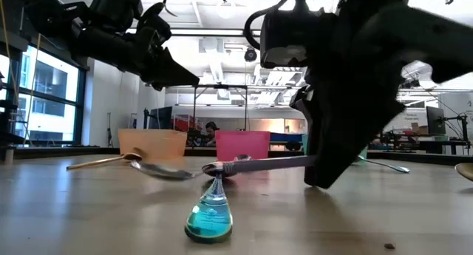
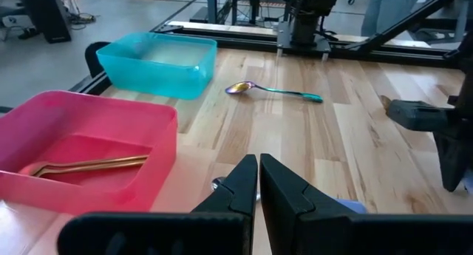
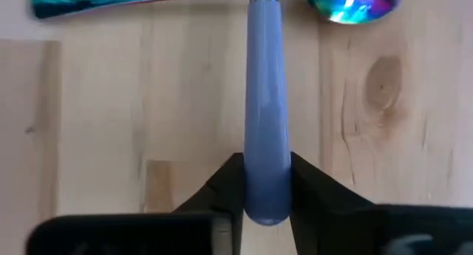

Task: Sort silverware by color (type)
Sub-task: Put the middle bottom purple spoon into the green bin

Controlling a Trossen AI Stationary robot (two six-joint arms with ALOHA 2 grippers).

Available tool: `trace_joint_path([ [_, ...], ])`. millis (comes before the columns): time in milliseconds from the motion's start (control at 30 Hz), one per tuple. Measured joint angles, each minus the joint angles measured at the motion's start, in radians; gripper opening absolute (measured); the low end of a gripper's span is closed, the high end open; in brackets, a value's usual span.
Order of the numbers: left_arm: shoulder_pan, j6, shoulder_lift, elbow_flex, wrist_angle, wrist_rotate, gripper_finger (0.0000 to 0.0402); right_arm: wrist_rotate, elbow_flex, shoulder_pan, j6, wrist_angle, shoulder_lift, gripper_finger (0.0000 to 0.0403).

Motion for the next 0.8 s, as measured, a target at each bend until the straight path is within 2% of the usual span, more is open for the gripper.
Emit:
trace_joint_path([
  [167,-0.002,0.000,0.000,0.000,0.000,0.000,0.0007,0.032,-0.002,-0.051,-0.024,0.005,-0.067,0.0041],
  [433,-0.001,-0.001,0.000,0.000,-0.001,0.000,0.0007,0.208,-0.015,-0.128,-0.058,-0.073,-0.181,0.0048],
  [600,-0.001,-0.003,0.000,0.000,0.000,0.000,0.0007,0.262,-0.138,-0.233,-0.026,-0.084,-0.280,0.0041],
  [800,-0.001,-0.003,0.000,0.000,0.001,-0.042,0.0007,0.317,-0.337,-0.429,0.070,-0.069,-0.503,0.0046],
])
